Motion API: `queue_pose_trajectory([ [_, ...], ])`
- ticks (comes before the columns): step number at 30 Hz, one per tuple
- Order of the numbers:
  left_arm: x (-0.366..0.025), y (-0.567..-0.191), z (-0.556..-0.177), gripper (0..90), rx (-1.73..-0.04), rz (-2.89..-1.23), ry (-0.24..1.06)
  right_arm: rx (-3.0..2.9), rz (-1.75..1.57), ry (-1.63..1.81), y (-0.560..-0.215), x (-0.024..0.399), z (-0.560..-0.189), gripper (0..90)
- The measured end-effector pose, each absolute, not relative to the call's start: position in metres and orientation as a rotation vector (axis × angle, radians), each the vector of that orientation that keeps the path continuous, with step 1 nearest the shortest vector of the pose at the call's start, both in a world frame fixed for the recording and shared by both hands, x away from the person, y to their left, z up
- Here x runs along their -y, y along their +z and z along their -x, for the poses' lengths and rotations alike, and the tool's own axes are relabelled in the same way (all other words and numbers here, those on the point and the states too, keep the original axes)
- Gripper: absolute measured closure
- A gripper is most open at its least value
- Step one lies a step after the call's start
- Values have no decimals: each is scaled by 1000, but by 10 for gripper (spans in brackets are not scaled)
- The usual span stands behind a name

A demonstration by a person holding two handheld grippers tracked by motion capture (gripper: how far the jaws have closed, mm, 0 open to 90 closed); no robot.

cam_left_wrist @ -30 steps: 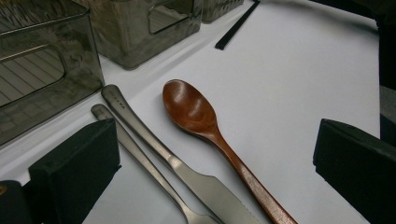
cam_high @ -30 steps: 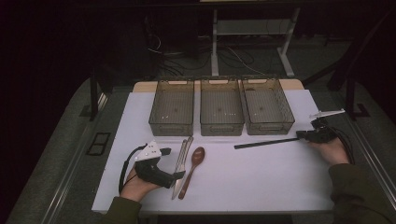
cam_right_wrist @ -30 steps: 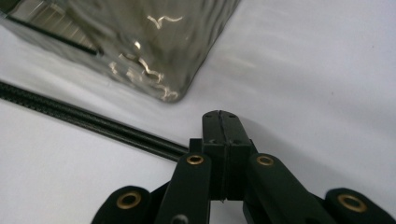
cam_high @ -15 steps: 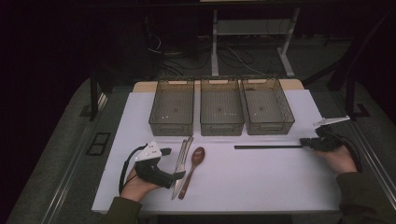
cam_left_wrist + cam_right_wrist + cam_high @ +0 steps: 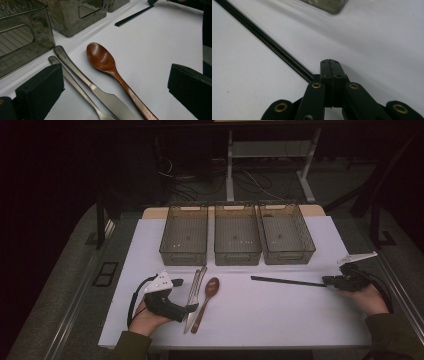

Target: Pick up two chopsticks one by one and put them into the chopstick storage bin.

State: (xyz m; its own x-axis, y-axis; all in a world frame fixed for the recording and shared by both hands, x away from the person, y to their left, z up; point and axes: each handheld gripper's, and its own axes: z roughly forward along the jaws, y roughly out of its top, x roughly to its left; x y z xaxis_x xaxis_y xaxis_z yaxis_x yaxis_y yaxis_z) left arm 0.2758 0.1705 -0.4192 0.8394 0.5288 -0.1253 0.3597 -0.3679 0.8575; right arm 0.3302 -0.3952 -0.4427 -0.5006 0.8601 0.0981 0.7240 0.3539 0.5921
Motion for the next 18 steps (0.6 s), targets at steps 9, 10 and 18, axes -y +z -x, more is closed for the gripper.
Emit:
queue_pose_trajectory([
  [9, -171, -419, -276, 0, -652, -1997, 212, -2420, -1399, 859, -442, 393, -315, 889],
  [10, -171, -419, -275, 0, -658, -1994, 210, -2425, -1400, 859, -441, 393, -313, 888],
  [18, -170, -420, -276, 0, -654, -1999, 207, -2448, -1382, 862, -441, 393, -300, 888],
])
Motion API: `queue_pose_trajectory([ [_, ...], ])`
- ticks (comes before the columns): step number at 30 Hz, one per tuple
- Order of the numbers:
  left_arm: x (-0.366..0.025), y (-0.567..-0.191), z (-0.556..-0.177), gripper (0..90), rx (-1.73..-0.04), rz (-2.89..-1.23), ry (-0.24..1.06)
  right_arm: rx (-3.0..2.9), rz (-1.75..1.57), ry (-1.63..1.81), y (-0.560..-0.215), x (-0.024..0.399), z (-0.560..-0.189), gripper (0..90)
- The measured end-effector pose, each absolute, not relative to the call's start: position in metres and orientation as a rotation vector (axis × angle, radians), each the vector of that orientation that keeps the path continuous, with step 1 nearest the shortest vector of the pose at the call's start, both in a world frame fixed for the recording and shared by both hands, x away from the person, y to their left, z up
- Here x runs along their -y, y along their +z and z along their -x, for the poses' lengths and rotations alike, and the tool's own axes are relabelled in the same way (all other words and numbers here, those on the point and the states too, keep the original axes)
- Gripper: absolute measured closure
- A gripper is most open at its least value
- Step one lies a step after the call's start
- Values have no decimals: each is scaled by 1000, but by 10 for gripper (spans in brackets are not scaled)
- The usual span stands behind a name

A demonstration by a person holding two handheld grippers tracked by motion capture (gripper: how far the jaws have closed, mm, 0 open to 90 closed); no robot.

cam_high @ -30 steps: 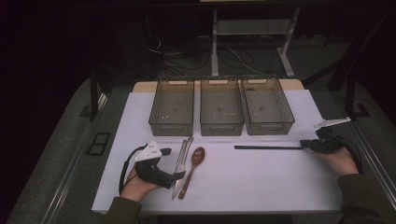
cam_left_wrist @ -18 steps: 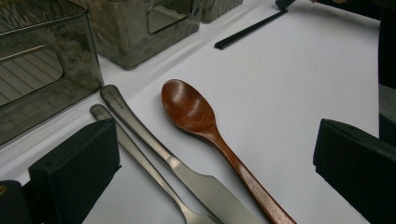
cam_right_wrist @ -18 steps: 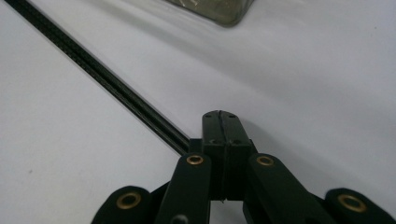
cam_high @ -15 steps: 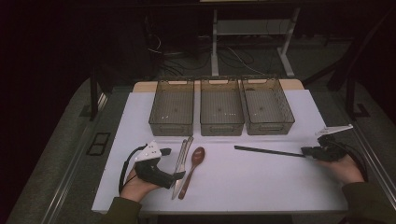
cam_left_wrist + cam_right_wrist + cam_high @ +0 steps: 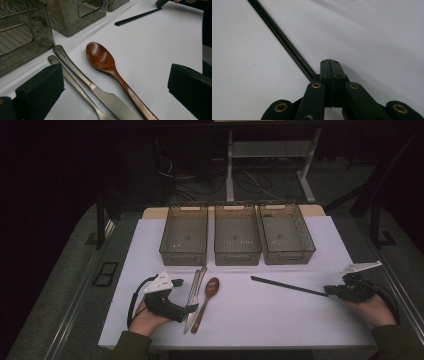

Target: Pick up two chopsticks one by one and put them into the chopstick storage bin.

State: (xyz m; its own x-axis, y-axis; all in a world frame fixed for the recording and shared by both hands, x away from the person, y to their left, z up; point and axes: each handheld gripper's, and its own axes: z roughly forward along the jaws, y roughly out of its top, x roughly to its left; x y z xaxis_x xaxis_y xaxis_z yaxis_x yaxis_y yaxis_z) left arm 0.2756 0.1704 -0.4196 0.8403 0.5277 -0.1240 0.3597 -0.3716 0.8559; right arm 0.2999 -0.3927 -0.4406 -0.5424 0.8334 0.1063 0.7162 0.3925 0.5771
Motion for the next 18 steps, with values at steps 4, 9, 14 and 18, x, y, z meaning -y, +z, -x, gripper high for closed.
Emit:
queue_pose_trajectory([
  [4, -171, -419, -276, 0, -649, -2004, 207, -2474, -1364, 859, -440, 389, -290, 888],
  [9, -170, -419, -275, 0, -648, -2003, 203, -2495, -1341, 856, -439, 386, -283, 888],
  [14, -170, -419, -275, 0, -637, -2018, 202, -2526, -1316, 855, -438, 382, -272, 889],
  [18, -170, -420, -275, 0, -640, -2021, 197, -2552, -1301, 847, -437, 377, -264, 888],
])
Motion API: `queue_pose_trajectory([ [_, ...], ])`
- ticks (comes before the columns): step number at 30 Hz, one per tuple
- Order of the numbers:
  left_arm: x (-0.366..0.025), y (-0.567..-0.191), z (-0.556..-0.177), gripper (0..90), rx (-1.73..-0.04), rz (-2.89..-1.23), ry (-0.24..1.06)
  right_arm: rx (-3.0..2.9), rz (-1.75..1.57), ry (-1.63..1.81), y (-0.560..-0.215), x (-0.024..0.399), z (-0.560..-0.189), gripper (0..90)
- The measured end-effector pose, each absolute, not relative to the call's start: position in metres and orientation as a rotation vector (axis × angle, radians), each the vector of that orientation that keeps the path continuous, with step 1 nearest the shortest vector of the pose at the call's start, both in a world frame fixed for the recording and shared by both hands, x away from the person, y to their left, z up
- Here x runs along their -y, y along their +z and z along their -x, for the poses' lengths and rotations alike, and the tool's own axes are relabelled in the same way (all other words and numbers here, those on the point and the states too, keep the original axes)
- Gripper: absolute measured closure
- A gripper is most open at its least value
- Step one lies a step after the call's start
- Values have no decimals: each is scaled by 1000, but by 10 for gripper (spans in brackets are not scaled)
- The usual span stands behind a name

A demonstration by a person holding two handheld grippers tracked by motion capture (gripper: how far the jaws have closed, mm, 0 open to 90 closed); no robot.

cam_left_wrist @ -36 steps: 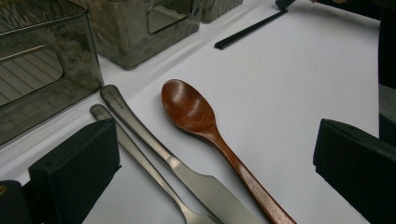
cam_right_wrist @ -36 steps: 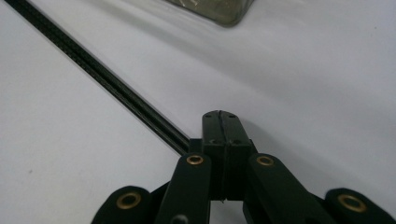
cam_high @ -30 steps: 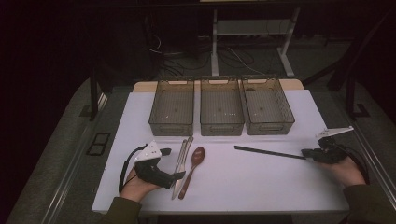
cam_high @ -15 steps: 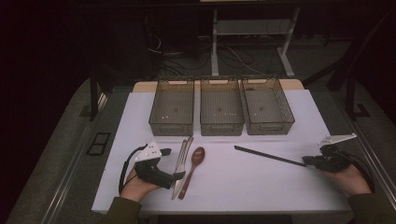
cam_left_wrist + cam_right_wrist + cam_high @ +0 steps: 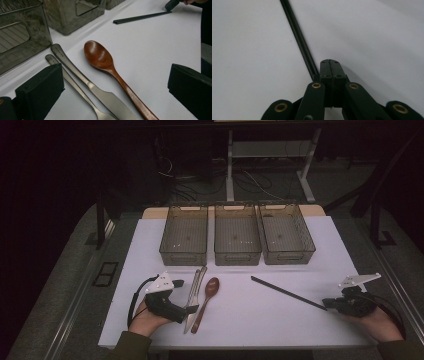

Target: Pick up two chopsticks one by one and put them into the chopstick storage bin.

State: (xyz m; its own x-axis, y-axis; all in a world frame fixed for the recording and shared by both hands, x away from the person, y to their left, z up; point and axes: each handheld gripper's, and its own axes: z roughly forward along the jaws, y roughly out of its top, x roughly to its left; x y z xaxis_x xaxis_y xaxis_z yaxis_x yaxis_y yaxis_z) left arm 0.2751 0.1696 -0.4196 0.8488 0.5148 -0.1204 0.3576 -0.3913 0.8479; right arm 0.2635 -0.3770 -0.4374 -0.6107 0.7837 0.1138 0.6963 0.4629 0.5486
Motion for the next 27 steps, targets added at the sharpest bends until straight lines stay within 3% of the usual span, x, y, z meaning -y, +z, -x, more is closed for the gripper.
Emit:
queue_pose_trajectory([
  [14, -168, -421, -274, 0, -649, -2025, 186, -2561, -1278, 849, -437, 374, -259, 882],
  [20, -169, -421, -274, 0, -648, -2024, 190, -2544, -1242, 934, -427, 372, -264, 764],
  [27, -168, -422, -274, 0, -647, -2020, 190, -2601, -1126, 1042, -419, 356, -273, 533],
])
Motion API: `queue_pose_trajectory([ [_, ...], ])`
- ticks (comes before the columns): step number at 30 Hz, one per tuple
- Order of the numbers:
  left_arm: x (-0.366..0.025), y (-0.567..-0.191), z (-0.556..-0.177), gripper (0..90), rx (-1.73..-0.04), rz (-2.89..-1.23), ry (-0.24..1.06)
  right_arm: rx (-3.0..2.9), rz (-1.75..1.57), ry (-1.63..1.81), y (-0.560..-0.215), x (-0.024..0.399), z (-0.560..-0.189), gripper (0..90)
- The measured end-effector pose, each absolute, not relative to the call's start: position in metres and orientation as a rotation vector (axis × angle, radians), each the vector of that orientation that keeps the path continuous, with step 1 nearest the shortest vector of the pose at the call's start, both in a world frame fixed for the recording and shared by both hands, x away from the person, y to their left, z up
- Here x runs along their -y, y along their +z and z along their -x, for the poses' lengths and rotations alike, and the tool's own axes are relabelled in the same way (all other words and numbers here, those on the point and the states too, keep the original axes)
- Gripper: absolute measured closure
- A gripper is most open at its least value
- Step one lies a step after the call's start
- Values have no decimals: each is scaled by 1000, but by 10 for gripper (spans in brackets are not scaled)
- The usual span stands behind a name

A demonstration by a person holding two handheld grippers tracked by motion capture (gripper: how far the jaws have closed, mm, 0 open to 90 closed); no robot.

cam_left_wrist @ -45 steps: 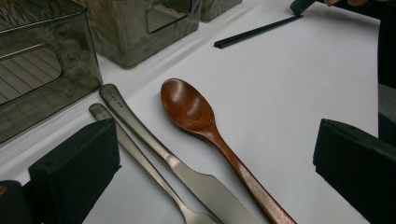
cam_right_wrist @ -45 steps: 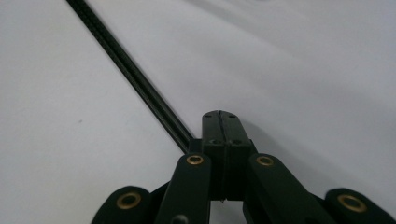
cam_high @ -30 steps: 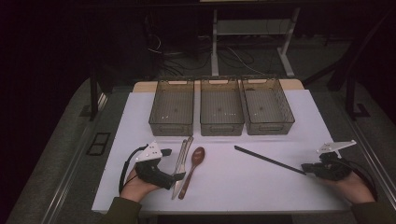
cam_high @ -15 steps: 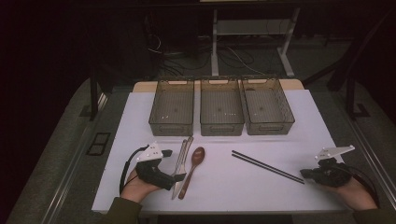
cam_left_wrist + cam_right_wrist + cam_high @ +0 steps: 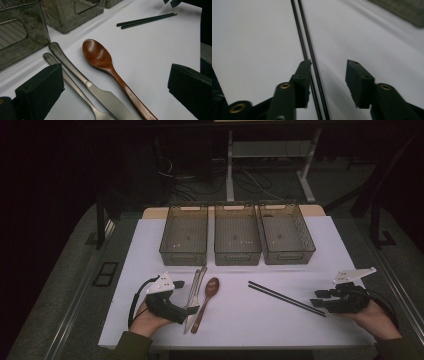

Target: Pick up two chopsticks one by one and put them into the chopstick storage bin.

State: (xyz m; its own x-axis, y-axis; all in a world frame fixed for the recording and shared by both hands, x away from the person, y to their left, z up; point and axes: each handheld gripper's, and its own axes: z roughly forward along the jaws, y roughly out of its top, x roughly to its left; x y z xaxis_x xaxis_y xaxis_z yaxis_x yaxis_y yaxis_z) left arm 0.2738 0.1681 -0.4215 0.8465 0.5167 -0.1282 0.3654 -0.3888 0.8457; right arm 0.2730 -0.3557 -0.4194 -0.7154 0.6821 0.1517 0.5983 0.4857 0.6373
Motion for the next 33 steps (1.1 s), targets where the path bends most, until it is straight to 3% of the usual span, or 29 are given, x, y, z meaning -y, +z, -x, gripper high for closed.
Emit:
queue_pose_trajectory([
  [5, -168, -423, -273, 0, -652, -2010, 186, -2603, -1083, 1093, -415, 342, -283, 447],
  [13, -167, -424, -273, 0, -653, -2010, 181, -2617, -1016, 1218, -411, 321, -302, 387],
  [19, -165, -425, -273, 0, -646, -2017, 177, -2612, -948, 1293, -410, 305, -312, 390],
  [26, -166, -425, -274, 0, -643, -2012, 181, -2638, -915, 1239, -419, 306, -312, 625],
  [33, -166, -425, -274, 0, -644, -2012, 183, -2698, -898, 1178, -429, 304, -313, 725],
])
